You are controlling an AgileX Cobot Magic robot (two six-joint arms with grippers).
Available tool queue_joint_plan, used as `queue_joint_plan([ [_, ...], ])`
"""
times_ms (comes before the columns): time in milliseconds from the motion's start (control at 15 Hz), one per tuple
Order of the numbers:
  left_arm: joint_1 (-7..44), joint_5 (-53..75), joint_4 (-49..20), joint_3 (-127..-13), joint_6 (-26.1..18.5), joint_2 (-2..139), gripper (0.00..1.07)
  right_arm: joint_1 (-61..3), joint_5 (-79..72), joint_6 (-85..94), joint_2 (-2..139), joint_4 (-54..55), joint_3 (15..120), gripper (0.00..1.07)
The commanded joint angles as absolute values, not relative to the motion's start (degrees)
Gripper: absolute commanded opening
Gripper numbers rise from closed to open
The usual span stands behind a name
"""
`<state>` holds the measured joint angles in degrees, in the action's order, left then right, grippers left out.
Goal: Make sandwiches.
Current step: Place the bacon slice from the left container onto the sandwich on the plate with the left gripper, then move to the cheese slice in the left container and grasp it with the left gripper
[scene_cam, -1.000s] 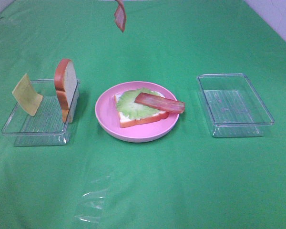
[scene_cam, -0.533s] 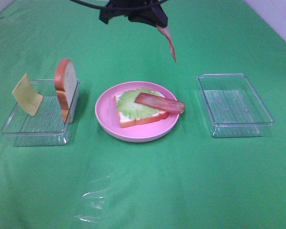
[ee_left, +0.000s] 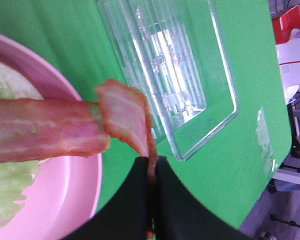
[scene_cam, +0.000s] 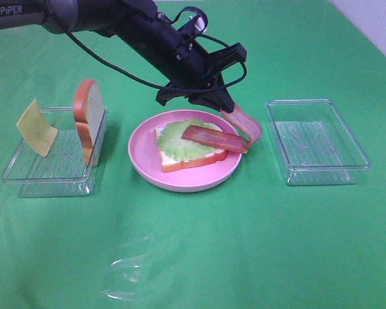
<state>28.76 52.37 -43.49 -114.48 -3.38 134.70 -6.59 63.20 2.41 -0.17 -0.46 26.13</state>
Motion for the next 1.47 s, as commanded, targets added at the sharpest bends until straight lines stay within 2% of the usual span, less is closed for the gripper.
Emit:
queue_joint_plan([
  [67,28.1,53.2,-38.7,-114.7,0.0,134.8,0.00,-6.2,62.9,2.3,-2.1,-0.3,25.8,0.85],
  [200,27.8,55.5,-29.7,-114.7,4.0,134.8,0.00,-6.2,62.9,2.3,-2.1,-0.3,25.8,0.85],
  [267,27.8,57.9,-23.0,-114.7,6.5,134.8,0.00,-6.2,62.9,2.3,-2.1,-0.3,25.8,0.85],
  [333,27.8,58.9,-20.7,-114.7,6.9,134.8,0.00,-6.2,62.9,2.3,-2.1,-0.3,25.8,0.85],
  [533,27.8,60.0,-16.6,-114.7,6.9,134.8,0.00,-6.2,62.9,2.3,-2.1,-0.3,25.8,0.85],
  [800,27.8,59.5,-15.1,-114.7,6.6,134.8,0.00,-6.2,62.9,2.3,-2.1,-0.3,25.8,0.85],
  [933,27.8,59.4,-14.0,-114.7,6.9,134.8,0.07,-6.2,62.9,2.3,-2.1,-0.3,25.8,0.85],
  [1000,27.8,59.6,-13.5,-114.7,6.9,134.8,0.20,-6.2,62.9,2.3,-2.1,-0.3,25.8,0.85],
  [1067,27.8,60.0,-13.0,-114.7,6.9,134.8,0.42,-6.2,62.9,2.3,-2.1,-0.3,25.8,0.85],
  [1200,27.8,60.3,-12.3,-115.0,6.8,134.5,1.01,-6.2,62.9,2.3,-2.1,-0.3,25.8,0.85],
  [1467,27.8,66.1,-12.1,-123.9,6.7,134.5,1.01,-6.2,62.9,2.3,-2.1,-0.3,25.8,0.85],
])
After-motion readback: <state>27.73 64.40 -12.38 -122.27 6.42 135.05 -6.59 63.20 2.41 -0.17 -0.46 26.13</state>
